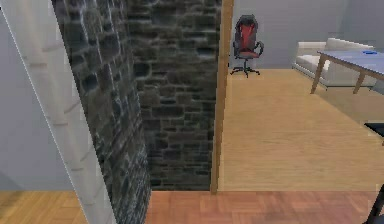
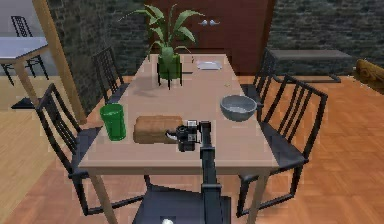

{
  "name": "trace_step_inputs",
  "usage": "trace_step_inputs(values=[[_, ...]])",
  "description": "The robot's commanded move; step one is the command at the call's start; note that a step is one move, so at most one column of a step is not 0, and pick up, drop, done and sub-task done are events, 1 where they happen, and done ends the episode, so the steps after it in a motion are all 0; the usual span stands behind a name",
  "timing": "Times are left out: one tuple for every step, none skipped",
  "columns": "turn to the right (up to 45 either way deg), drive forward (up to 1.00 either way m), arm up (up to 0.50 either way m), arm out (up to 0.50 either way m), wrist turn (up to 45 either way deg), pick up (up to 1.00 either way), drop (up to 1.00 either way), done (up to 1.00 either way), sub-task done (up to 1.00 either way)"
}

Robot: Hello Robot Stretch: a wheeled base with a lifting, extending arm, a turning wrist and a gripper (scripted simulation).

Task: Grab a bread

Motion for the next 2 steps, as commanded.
trace_step_inputs(values=[[0.0, 0.0, 0.0, 0.0, 0.0, 1.0, 0.0, 0.0, 0.0], [0.0, 0.0, 0.1, 0.0, 0.0, 0.0, 0.0, 0.0, 0.0]])
